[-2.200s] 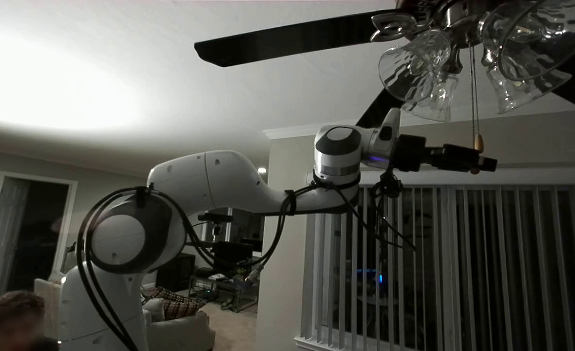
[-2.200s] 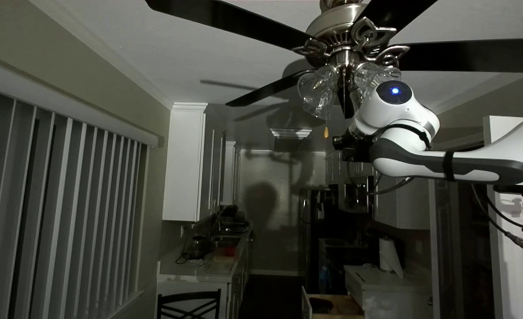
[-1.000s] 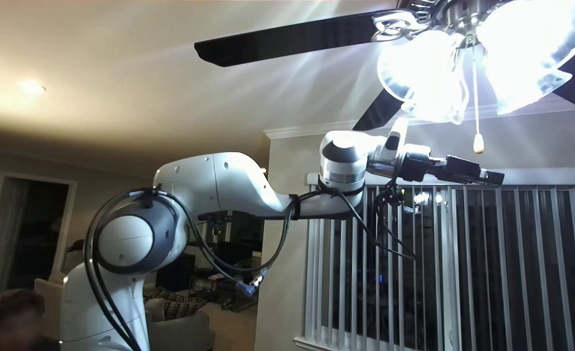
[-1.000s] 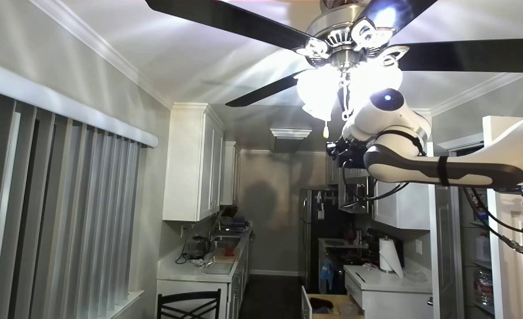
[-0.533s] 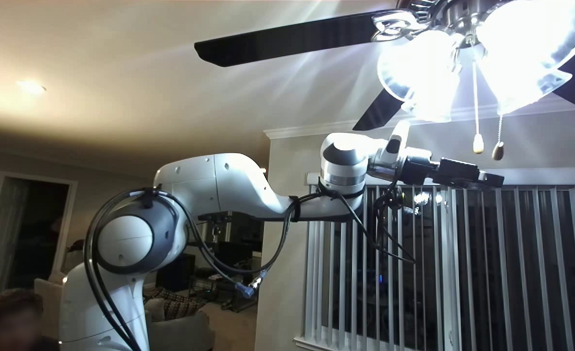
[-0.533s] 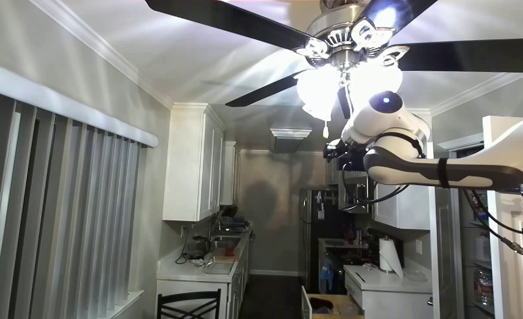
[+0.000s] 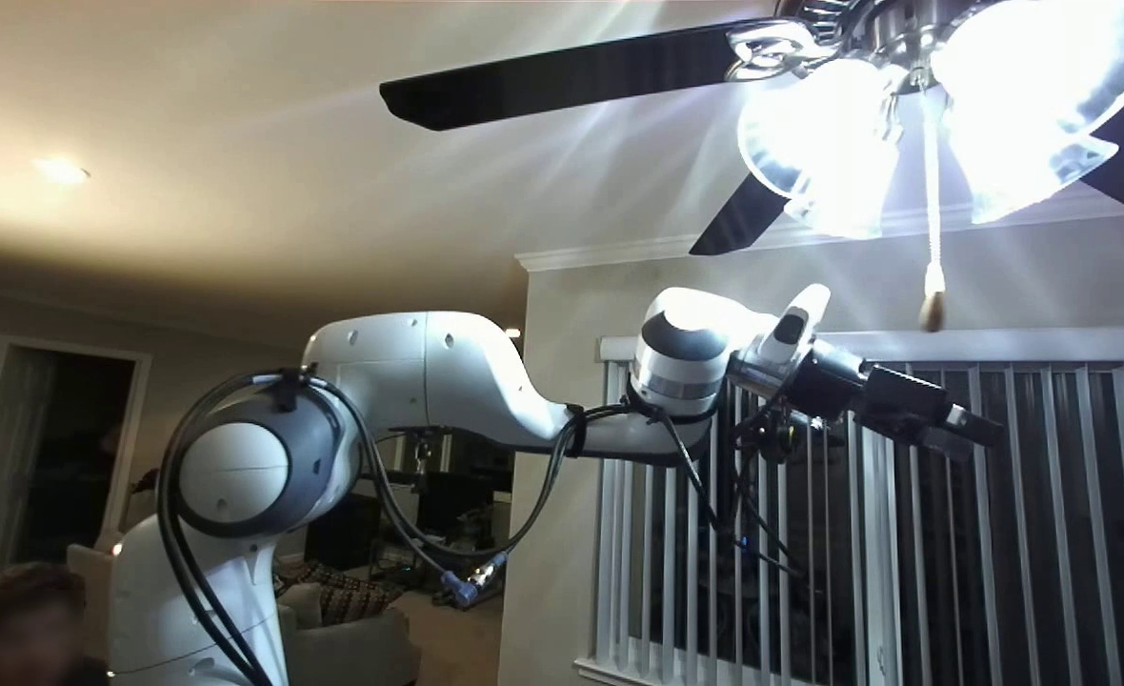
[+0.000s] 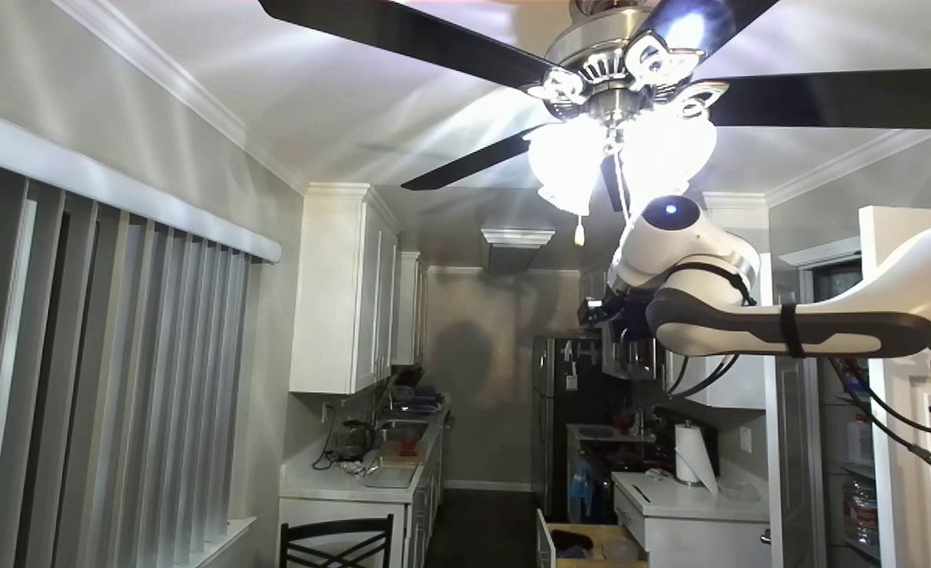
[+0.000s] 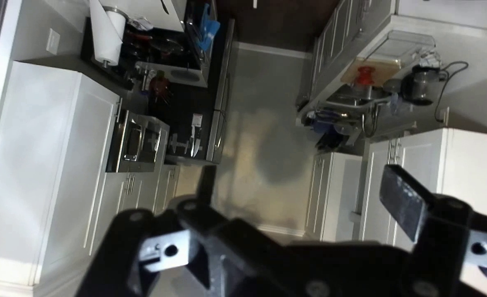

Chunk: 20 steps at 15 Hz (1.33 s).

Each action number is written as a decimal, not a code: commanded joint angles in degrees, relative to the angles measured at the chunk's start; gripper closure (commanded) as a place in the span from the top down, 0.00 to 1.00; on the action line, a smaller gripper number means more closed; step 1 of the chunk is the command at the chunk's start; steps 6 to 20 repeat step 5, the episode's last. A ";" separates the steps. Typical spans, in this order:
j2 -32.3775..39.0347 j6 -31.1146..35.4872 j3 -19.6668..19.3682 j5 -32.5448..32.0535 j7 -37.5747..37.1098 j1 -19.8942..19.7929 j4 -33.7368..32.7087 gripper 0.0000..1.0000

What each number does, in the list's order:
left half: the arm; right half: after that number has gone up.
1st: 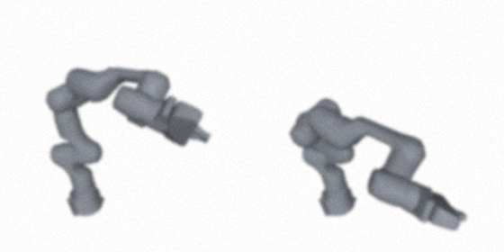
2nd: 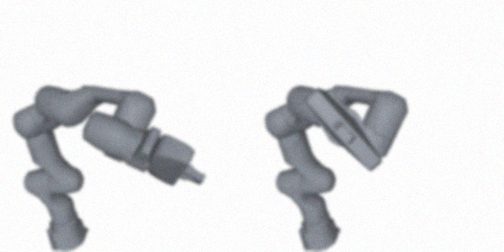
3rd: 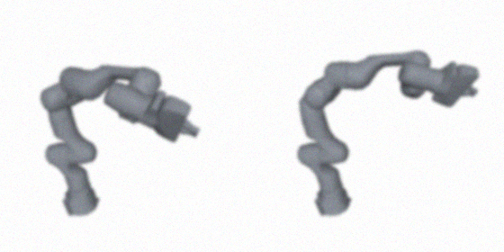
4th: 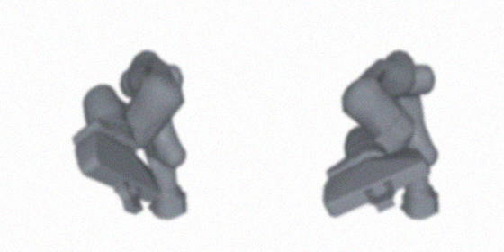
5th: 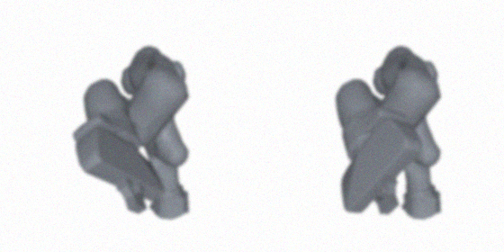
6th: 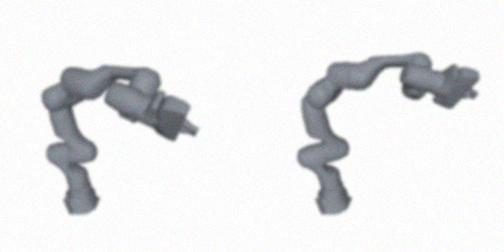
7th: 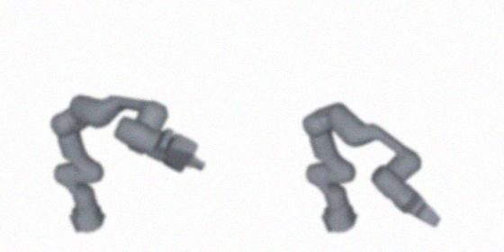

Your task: Pull the longer cord of the ceiling lamp

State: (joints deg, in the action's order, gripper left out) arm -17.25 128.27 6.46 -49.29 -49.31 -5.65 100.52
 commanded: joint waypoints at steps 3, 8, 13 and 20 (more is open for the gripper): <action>-0.42 -2.26 -0.74 1.02 2.77 0.90 1.37 1.00; -0.72 -2.50 -0.80 1.45 3.40 0.86 1.77 1.00; -0.72 -2.50 -0.80 1.45 3.40 0.86 1.77 1.00; -0.72 -2.50 -0.80 1.45 3.40 0.86 1.77 1.00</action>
